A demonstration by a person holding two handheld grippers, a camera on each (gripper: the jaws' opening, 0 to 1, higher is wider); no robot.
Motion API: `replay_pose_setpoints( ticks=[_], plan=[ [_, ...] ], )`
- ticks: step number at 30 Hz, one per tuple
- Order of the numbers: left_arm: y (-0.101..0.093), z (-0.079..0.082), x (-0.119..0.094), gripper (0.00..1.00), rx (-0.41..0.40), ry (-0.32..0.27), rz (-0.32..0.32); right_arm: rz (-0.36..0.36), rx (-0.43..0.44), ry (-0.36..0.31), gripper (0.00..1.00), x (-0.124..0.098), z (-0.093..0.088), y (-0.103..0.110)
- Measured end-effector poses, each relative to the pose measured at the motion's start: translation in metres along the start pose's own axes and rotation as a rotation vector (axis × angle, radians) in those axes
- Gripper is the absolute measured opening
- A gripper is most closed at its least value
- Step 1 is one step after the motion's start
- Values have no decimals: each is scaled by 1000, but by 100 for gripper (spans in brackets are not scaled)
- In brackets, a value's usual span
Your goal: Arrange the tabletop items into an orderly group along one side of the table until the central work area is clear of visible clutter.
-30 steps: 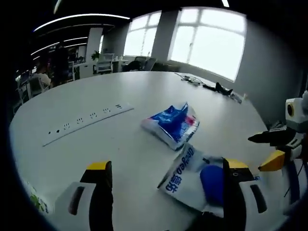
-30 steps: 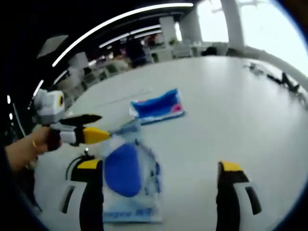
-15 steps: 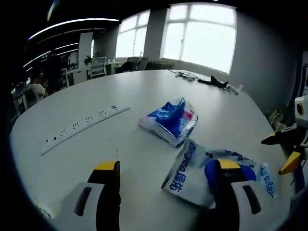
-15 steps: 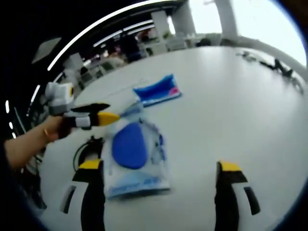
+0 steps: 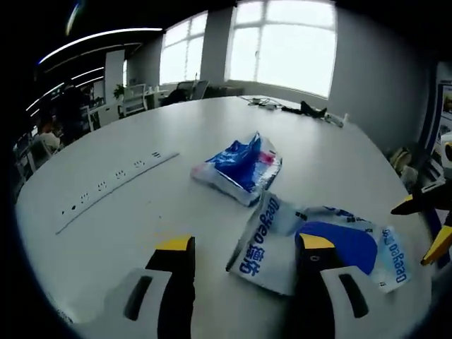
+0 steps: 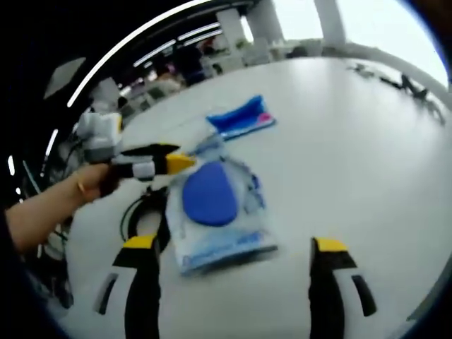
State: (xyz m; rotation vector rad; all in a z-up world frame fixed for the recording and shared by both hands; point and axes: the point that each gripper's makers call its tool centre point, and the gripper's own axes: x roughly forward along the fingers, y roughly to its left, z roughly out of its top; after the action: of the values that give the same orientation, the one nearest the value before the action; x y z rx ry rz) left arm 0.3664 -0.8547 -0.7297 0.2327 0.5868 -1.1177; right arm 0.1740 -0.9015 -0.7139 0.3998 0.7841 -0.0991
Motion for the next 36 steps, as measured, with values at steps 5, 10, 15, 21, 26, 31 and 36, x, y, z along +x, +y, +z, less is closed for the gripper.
replay_pose_setpoints(
  ticks=[5, 10, 15, 21, 26, 31, 36],
  plan=[
    [1, -4, 1, 45, 32, 16, 1, -8, 35, 8, 80, -1, -9, 10],
    [-2, -9, 3, 40, 48, 31, -14, -28, 70, -17, 65, 1, -13, 17],
    [-3, -8, 3, 35, 41, 35, -10, -24, 76, -4, 55, 7, -17, 22],
    [-6, -8, 4, 30, 74, 38, 4, -23, 115, 19, 47, 12, -24, 22],
    [-3, -8, 4, 27, 80, 45, 9, -44, 85, 22, 37, 14, -28, 18],
    [0, -9, 4, 22, 87, 52, 24, -39, 80, 26, 31, 15, -29, 20],
    [0, -7, 2, 9, 89, 51, 24, -26, 83, 33, 22, 17, -31, 22]
  ],
)
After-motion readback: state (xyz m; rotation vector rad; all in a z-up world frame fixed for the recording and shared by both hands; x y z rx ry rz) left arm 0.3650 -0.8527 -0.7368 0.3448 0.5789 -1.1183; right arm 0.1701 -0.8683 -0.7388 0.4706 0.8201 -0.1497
